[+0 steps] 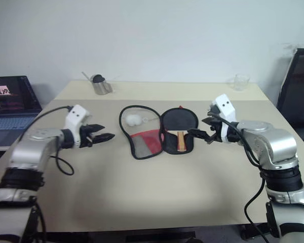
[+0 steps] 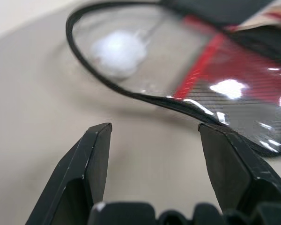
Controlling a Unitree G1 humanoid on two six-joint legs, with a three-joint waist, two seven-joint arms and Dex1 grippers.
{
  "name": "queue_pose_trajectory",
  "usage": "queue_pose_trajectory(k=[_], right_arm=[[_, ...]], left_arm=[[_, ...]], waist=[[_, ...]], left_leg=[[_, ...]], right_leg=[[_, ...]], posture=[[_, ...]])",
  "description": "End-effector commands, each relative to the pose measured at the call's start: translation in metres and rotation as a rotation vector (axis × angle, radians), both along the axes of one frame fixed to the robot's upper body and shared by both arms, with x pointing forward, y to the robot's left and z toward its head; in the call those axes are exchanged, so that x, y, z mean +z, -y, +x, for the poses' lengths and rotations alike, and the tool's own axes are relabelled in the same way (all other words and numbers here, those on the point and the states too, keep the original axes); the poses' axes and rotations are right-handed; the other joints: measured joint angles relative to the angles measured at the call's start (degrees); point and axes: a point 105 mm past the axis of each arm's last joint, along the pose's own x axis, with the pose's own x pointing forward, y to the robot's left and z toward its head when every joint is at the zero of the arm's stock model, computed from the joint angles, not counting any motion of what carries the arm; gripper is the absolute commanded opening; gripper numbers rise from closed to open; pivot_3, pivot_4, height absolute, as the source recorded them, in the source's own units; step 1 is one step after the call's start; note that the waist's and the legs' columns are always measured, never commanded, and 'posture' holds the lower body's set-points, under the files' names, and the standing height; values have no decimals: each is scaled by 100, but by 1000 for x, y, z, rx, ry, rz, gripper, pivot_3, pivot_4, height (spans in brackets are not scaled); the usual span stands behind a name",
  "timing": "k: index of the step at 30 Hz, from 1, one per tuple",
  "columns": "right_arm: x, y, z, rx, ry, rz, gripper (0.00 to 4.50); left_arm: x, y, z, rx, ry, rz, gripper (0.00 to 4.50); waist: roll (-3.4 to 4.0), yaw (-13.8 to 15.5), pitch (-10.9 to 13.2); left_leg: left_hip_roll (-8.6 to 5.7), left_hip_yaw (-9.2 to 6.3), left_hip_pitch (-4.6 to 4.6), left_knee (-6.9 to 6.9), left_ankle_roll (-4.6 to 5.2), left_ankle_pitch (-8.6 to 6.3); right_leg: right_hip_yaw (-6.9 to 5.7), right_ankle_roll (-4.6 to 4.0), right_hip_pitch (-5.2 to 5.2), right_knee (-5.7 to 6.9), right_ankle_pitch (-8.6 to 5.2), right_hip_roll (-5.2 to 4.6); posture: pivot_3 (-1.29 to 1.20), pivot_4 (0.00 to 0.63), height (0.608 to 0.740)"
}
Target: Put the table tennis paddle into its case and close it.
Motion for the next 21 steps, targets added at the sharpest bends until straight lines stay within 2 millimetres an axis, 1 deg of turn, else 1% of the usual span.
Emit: queue_pose_trajectory(k=[1, 3, 5, 8, 11, 13, 16, 19, 21], right_arm=[[13, -9, -8, 47, 75, 10, 4493], [14, -14, -14, 86, 100, 2, 4493], [14, -18, -19, 111, 111, 1, 4493], [16, -20, -24, 130, 122, 1, 4493], [19, -22, -35, 189, 133, 12, 4493], [18, -20, -37, 196, 134, 4, 4493], [17, -17, -35, 187, 134, -2, 4500], [17, -15, -33, 180, 138, -6, 4500], [18, -15, -32, 180, 143, -5, 4500]], left_arm=[[0, -4, 14, 73, 25, 1, 3216], [-6, 5, 19, 59, 15, -24, 3216], [-12, 10, 21, 46, -2, -20, 3216], [-25, 7, 25, 81, -43, 19, 3216], [-31, 6, 27, 89, -54, 24, 3216], [-32, 6, 27, 92, -57, 13, 3216], [-29, 4, 28, 95, -50, -5, 2602], [-30, 3, 29, 105, -53, 2, 1646], [-31, 5, 32, 120, -47, -5, 981]], waist=[[0, 3, 0], [0, 21, 0], [0, 21, 0], [0, 24, 0], [-2, 28, 0], [-2, 28, 0], [-1, 26, 0], [-1, 24, 0], [-2, 24, 0]], left_leg=[[2, 0, 0, 7, 0, 0], [1, 0, -1, 23, 0, 0], [-1, 0, -2, 39, 0, 0], [-8, 3, -2, 53, 0, 0], [-8, 1, 0, 58, 0, 1], [-7, 0, 0, 58, 0, 1], [-7, 1, 0, 58, 0, 1], [-7, 0, 0, 58, 0, 1], [-7, 0, 0, 58, 0, 1]], right_leg=[[1, 0, -1, 8, 0, 0], [0, 0, -3, 27, -1, 0], [-1, 1, -1, 37, -1, 0], [3, 6, -1, 51, 1, -2], [2, 6, 0, 61, 2, -2], [1, 6, 0, 62, 1, -1], [2, 6, -1, 62, 2, -2], [1, 6, -1, 63, 2, -1], [2, 6, -1, 63, 2, -1]], posture=[[0, 150, 740], [0, 150, 740], [0, 150, 740], [0, 150, 740], [0, 150, 740], [0, 150, 740], [0, 150, 740], [0, 150, 740], [0, 150, 740]])
